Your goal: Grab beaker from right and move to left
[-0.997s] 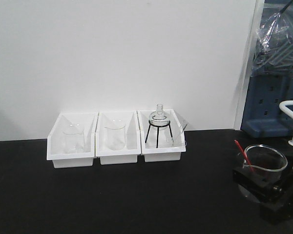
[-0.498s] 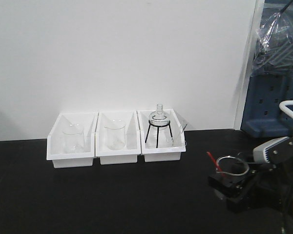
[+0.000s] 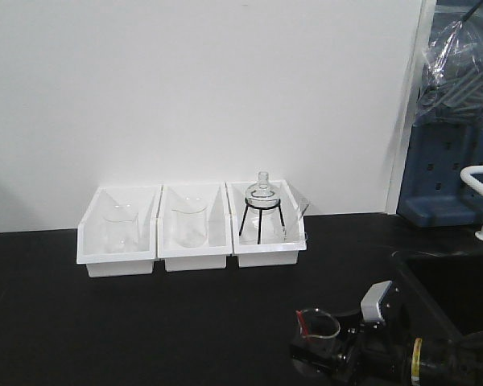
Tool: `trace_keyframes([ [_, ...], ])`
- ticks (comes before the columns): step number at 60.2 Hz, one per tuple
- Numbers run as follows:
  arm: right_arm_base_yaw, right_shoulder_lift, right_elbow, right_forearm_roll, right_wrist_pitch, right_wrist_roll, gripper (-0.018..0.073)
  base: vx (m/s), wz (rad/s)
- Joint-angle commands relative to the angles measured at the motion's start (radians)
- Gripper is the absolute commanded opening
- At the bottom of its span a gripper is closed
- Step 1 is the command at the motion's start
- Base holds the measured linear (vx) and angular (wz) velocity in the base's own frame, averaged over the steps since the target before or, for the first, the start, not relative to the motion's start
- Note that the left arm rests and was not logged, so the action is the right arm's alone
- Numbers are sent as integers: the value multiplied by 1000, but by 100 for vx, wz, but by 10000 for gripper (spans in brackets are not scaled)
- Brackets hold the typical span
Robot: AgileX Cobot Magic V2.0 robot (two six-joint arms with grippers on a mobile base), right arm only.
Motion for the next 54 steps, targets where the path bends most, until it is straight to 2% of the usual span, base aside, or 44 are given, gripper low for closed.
trace_keyframes([
  [1, -1, -17, -26, 15, -92, -54, -3, 0, 0],
  [12, -1, 28, -26, 0, -71, -103, -3, 0, 0],
  [38, -1, 70, -25, 4, -11, -103, 8, 0, 0],
  [46, -1, 70, -25, 4, 0, -103, 67, 0, 0],
  [54, -1, 70, -25, 3, 14, -101, 189, 0, 0],
])
